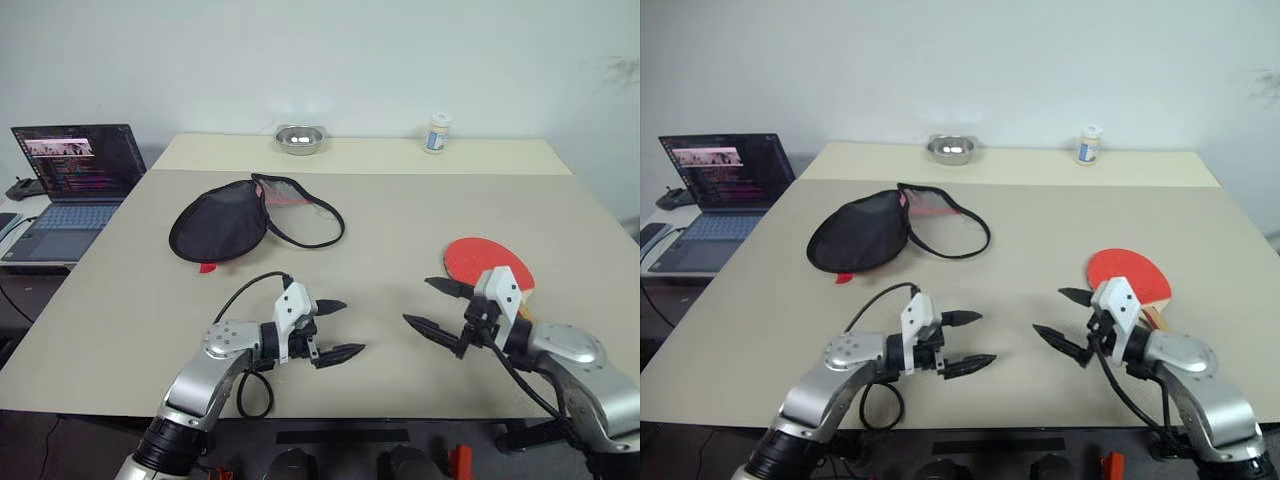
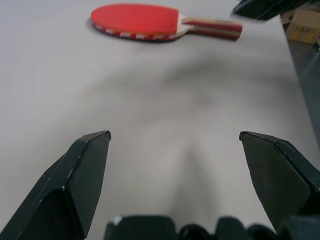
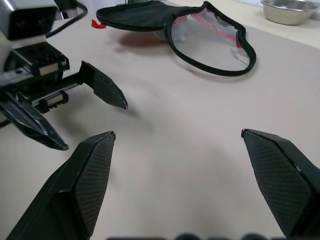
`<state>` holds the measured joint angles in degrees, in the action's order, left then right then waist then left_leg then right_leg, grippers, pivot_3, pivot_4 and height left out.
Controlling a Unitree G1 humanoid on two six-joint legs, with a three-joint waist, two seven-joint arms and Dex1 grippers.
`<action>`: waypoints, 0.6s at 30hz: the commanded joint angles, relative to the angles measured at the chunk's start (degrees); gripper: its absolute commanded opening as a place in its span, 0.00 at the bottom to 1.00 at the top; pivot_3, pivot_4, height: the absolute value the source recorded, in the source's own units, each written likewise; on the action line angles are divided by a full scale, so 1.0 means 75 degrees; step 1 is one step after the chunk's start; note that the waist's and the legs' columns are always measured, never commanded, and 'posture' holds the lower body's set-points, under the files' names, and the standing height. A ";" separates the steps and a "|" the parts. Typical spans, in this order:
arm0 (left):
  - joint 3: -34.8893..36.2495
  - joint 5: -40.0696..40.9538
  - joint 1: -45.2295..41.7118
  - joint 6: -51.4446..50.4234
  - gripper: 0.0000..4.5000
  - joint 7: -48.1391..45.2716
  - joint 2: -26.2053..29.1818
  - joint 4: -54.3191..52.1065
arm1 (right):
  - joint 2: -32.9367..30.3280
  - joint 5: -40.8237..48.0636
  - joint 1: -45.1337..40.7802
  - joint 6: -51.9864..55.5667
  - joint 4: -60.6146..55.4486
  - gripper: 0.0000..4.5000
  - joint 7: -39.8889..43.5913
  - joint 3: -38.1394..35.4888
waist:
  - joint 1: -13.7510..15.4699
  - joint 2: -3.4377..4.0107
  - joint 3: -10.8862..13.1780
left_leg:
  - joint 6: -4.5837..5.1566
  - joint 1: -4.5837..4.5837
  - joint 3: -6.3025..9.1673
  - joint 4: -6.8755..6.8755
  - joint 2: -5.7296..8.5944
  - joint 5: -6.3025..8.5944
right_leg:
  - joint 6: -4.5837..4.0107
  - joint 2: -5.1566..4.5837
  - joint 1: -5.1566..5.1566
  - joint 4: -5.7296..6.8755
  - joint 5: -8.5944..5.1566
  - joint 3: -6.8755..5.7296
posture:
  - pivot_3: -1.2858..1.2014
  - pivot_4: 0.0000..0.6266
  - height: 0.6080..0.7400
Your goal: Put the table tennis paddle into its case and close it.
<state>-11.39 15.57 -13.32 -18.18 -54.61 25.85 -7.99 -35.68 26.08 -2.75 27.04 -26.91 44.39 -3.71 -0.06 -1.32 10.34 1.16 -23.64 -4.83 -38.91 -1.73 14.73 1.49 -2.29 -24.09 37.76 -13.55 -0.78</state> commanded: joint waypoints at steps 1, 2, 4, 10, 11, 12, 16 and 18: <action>-0.0116 -0.0207 -0.0216 0.0534 1.00 0.0061 -0.0153 0.0336 | -0.0282 0.0025 0.0165 -0.0012 -0.0361 0.99 0.0074 -0.0237 | 0.0004 0.0000 -0.0001 | 0.0000 0.0000 0.0000 -0.0001 0.0001 0.0000 | 0.0000 0.0000 0.0001 0.0000 0.0000 0.0001 | 0.52 0.24 1.00; -0.0132 -0.0295 -0.0286 0.0724 1.00 0.0100 -0.0216 0.0516 | -0.0324 -0.0022 0.0220 -0.0076 -0.0335 0.99 0.0093 -0.0246 | 0.0008 -0.0002 -0.0002 | 0.0000 0.0001 -0.0001 -0.0002 0.0003 0.0000 | 0.0001 -0.0001 0.0001 0.0000 0.0000 0.0001 | 0.52 0.24 1.00; -0.0089 -0.0378 -0.0433 0.0815 1.00 0.0308 -0.0377 0.0666 | -0.0309 0.0132 0.0191 0.0062 -0.0383 0.99 -0.0031 -0.0368 | 0.0011 -0.0006 -0.0004 | 0.0001 0.0005 -0.0001 -0.0003 0.0004 0.0000 | 0.0002 -0.0001 0.0003 0.0000 -0.0001 0.0001 | 0.52 0.24 1.00; -0.0063 -0.0391 -0.0363 0.0869 1.00 0.0656 -0.0752 0.0832 | -0.0541 0.0318 -0.0125 0.0277 -0.0589 0.99 -0.0058 -0.0594 | -0.0006 -0.0006 -0.0004 | 0.0001 0.0005 -0.0001 -0.0003 0.0002 0.0000 | 0.0001 0.0001 0.0002 0.0002 0.0000 0.0005 | 0.52 0.24 1.00; -0.0060 -0.0373 -0.0362 0.0827 1.00 0.0728 -0.0832 0.0875 | -0.0558 0.0350 -0.0193 0.0303 -0.0624 0.99 -0.0076 -0.0614 | -0.0006 -0.0006 -0.0004 | 0.0001 0.0006 -0.0001 -0.0002 0.0000 0.0000 | 0.0001 0.0003 0.0001 0.0002 0.0000 0.0005 | 0.52 0.24 1.00; -0.0044 -0.0365 -0.0365 0.0824 1.00 0.0788 -0.0889 0.0902 | -0.0554 0.0357 -0.0258 0.0332 -0.0678 0.99 -0.0108 -0.0593 | -0.0001 -0.0006 -0.0004 | 0.0001 0.0007 0.0000 -0.0002 0.0000 0.0000 | 0.0000 0.0003 0.0001 0.0003 0.0000 0.0004 | 0.52 0.24 1.00; 0.0193 -0.0479 -0.0791 0.0821 1.00 0.1554 -0.1387 0.1377 | -0.0636 0.0395 -0.0548 0.0331 -0.0652 0.99 -0.0090 -0.0624 | 0.0008 -0.0009 -0.0005 | 0.0001 0.0006 0.0001 -0.0003 0.0003 0.0000 | 0.0002 0.0001 0.0004 0.0002 0.0000 0.0003 | 0.52 0.24 1.00; 0.0432 -0.0422 -0.0941 0.0840 1.00 0.1688 -0.1388 0.1687 | -0.0604 0.0345 -0.0729 0.0396 -0.0745 0.99 -0.0210 -0.0488 | 0.0010 -0.0019 -0.0009 | 0.0001 0.0005 0.0001 -0.0006 0.0006 -0.0001 | 0.0005 0.0000 0.0005 0.0002 0.0000 0.0003 | 0.52 0.24 1.00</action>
<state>-10.58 12.22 -18.93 -12.92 -43.33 15.43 4.02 -39.77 28.27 -6.97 29.87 -30.27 43.37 -6.83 0.02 -1.46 10.27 1.17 -23.60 -4.82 -38.95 -1.70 14.73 1.52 -2.28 -24.06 37.77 -13.55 -0.76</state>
